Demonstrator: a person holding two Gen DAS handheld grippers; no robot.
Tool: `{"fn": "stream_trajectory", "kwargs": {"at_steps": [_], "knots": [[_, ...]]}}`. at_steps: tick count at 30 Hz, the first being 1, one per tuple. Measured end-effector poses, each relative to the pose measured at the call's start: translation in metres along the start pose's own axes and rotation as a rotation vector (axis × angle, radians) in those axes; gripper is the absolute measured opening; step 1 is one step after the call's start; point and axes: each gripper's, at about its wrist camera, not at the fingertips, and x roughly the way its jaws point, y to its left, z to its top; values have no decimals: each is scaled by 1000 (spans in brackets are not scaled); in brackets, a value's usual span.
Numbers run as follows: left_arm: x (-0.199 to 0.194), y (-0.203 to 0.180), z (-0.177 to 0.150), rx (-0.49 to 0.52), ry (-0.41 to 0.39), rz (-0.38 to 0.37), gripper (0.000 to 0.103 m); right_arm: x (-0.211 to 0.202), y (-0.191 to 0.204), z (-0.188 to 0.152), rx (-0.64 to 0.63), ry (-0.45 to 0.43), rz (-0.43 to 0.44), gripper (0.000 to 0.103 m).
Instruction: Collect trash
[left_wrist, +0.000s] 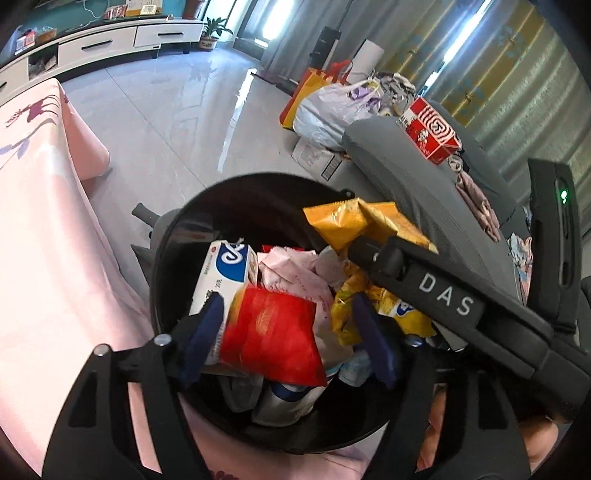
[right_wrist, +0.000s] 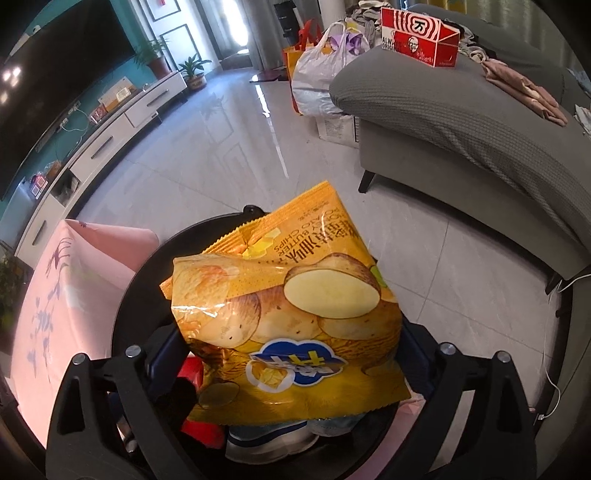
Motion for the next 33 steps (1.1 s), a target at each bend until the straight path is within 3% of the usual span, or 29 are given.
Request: {"fn": "stream_trajectory", "kwargs": {"at_steps": [2,9,18,28,33], "knots": [[-6,1,1,-1,-18,15,86,-4,-2,0,12,-10,20,99],[-46,6,6,10,-124,104,99,-29,-5,0,27,-61,76,100],[-95,2,6,30,-209,139,100,-81,-12,1,55,-203,134,100],[-109,-4,2,58,-221,213,100,-107,-6,-2,20,-269,120,100],[-113,-4,1,58,-219,186,100,-109,-4,-4,8,-277,118,100]]}}
